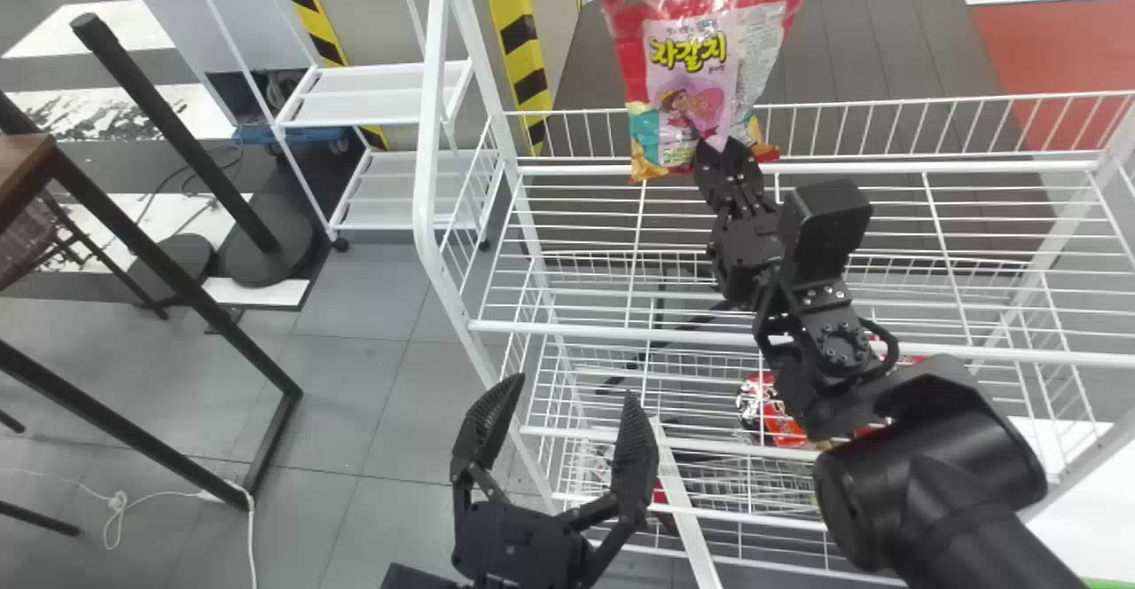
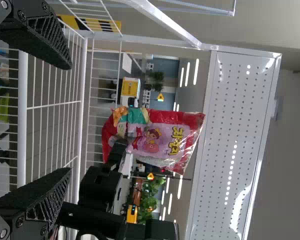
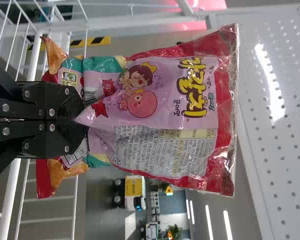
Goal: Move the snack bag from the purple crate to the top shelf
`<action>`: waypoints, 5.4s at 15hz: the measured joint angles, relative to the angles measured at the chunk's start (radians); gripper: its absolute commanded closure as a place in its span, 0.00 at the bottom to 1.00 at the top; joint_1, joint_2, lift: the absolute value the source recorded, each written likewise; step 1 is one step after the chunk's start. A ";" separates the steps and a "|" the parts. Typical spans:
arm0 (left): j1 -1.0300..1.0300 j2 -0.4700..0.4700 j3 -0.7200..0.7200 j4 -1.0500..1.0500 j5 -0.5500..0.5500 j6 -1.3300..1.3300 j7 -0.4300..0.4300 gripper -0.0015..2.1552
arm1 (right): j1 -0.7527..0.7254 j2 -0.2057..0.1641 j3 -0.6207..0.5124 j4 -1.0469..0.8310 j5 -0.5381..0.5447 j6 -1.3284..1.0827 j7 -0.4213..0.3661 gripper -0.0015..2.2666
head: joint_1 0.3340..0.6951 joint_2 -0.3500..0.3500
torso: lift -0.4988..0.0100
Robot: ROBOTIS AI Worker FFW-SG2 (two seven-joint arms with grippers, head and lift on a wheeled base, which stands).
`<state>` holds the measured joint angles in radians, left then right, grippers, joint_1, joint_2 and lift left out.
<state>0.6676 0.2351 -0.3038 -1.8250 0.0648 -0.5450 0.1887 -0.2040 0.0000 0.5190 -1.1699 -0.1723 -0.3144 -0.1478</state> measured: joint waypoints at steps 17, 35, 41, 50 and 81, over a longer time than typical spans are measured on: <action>-0.034 -0.010 0.015 0.040 0.021 -0.017 -0.008 0.04 | -0.115 0.000 -0.016 0.217 -0.128 0.002 0.019 0.74 | 1.00 0.70 | 0.98; -0.037 -0.010 0.014 0.044 0.016 -0.018 -0.005 0.04 | -0.095 0.000 0.012 0.235 -0.137 -0.041 -0.015 0.16 | 1.00 0.70 | 0.98; -0.043 -0.010 0.019 0.051 0.016 -0.017 -0.001 0.04 | -0.044 0.000 0.049 0.164 -0.124 -0.069 -0.035 0.16 | 1.00 0.74 | 0.98; -0.043 -0.009 0.024 0.051 0.020 -0.018 0.000 0.04 | 0.161 0.000 0.055 -0.378 -0.052 0.286 -0.093 0.16 | 1.00 0.86 | 0.98; -0.263 -0.083 -0.032 -0.173 0.029 0.594 -0.127 0.04 | 0.972 -0.223 -0.491 -0.617 0.032 -0.302 0.142 0.06 | 1.00 0.13 | 0.98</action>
<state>0.4043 0.1524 -0.3362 -1.9981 0.0939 0.0493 0.0614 0.7681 -0.2232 0.0283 -1.7867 -0.1402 -0.6165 -0.0056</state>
